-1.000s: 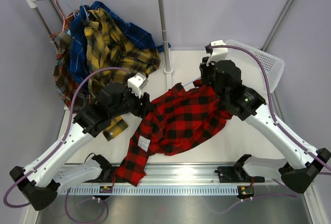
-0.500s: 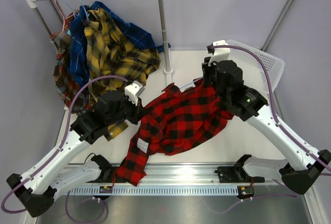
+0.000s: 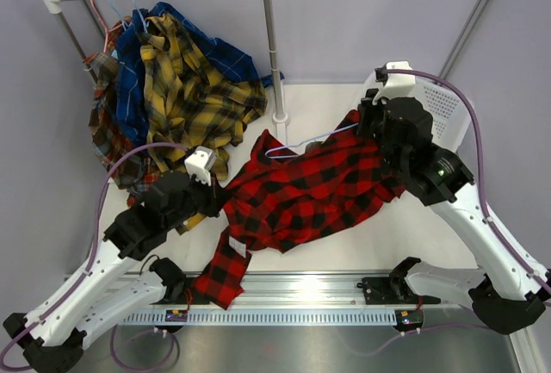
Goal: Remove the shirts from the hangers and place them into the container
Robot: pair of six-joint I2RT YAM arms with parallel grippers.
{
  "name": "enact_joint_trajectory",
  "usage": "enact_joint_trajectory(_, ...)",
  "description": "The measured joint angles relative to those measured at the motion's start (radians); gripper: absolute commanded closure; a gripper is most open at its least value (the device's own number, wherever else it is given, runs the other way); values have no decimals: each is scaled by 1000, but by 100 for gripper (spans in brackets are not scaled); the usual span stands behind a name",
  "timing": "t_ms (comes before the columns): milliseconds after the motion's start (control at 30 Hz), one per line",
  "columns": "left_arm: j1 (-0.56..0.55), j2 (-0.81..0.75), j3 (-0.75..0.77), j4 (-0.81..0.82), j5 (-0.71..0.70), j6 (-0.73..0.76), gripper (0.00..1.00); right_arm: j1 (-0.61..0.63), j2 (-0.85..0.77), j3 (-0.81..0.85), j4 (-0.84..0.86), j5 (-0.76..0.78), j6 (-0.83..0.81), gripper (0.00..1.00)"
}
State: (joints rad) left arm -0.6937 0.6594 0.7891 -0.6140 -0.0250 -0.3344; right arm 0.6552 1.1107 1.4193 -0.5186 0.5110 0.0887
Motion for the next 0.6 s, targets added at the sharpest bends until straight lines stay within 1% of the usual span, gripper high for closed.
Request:
enact_joint_trajectory(200, 0, 24, 0, 7, 14, -15, 100, -3, -35, 67, -31, -34, 42, 100)
enact_joint_trajectory(300, 0, 64, 3, 10, 49, -8, 69, -7, -56, 77, -25, -93, 53, 100)
enact_joint_trajectory(333, 0, 77, 4, 5, 61, -3, 39, -13, -63, 77, -23, -113, 54, 100)
enact_joint_trajectory(367, 0, 88, 8, -8, 76, 5, 27, -16, -68, 79, -21, -128, 55, 100)
enact_joint_trajectory(400, 1, 95, 16, -25, 92, 11, 19, -22, -72, 79, -16, -150, 57, 100)
enact_joint_trajectory(467, 1, 97, 45, -51, 119, 28, 7, -24, -73, 76, 2, -188, 59, 100)
enact_joint_trajectory(533, 1, 89, 104, -67, 147, 50, 2, -24, -75, 56, 27, -225, 61, 100)
enact_joint_trajectory(600, 1, 72, 174, -69, 168, 69, 1, -23, -77, 16, 53, -254, 63, 100)
